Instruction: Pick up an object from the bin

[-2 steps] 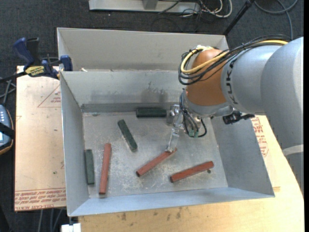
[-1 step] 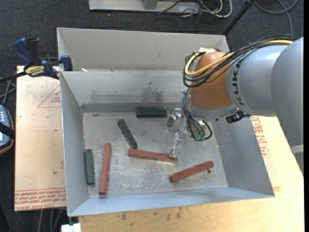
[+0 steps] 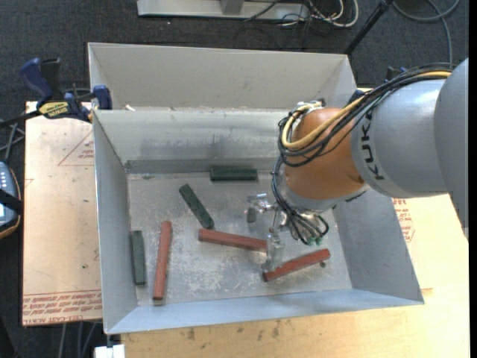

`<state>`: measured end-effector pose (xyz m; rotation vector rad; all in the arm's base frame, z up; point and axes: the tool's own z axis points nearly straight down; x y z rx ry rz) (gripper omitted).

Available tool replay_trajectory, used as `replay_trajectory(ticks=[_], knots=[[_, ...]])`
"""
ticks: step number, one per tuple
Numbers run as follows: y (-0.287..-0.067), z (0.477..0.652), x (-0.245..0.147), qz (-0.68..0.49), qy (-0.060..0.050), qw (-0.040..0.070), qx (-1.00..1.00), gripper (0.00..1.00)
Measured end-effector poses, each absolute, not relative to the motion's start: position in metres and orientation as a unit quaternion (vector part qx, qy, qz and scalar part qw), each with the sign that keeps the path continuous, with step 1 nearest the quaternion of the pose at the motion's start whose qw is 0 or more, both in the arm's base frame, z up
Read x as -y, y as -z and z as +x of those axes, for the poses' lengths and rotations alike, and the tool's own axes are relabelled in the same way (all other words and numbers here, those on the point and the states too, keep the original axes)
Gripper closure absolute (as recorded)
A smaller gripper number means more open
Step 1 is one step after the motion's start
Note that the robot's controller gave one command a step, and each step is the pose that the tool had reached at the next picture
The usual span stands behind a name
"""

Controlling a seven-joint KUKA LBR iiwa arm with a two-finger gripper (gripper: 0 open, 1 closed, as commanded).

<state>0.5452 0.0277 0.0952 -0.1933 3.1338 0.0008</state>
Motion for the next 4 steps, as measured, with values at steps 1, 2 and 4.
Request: replay_trajectory(ticks=[1,2,4], knots=[[-0.071,0.57,-0.058,0.07,-0.001,0.001,-0.998,1.0],[-0.071,0.57,-0.058,0.07,-0.001,0.001,-0.998,1.0],[-0.195,0.56,-0.049,0.053,0.0,0.001,-0.999,1.0]])
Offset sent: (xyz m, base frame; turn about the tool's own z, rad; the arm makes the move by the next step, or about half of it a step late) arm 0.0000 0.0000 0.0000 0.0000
